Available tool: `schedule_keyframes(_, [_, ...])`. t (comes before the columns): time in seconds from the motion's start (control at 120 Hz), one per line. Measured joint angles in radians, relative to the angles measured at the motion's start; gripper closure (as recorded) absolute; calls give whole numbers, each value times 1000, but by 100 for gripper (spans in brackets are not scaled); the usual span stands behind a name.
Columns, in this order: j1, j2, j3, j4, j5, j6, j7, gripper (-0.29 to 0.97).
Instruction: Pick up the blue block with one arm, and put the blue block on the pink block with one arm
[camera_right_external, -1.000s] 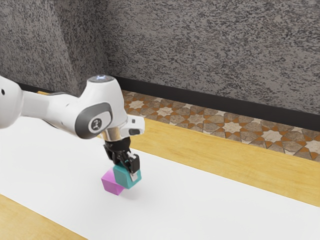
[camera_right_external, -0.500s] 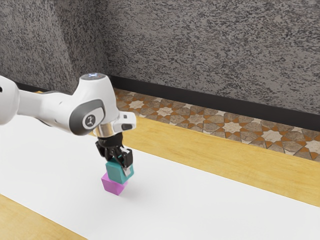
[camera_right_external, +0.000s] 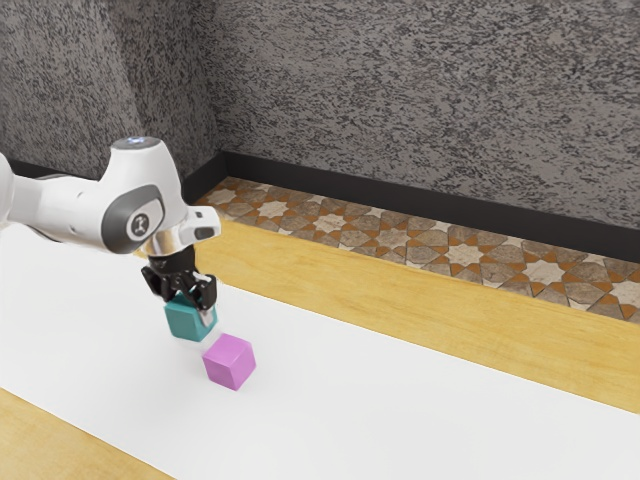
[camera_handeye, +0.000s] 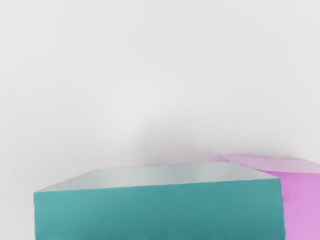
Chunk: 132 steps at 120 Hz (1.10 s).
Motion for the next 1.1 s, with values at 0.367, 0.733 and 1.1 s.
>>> schedule_keyframes(0.367, [-87, 27, 65, 30, 3, 2, 12, 34])
schedule_keyframes(0.733, [-66, 40, 43, 30, 10, 4, 20, 34])
schedule_keyframes(1.1, [-68, 57, 16, 45, 12, 4, 24, 35])
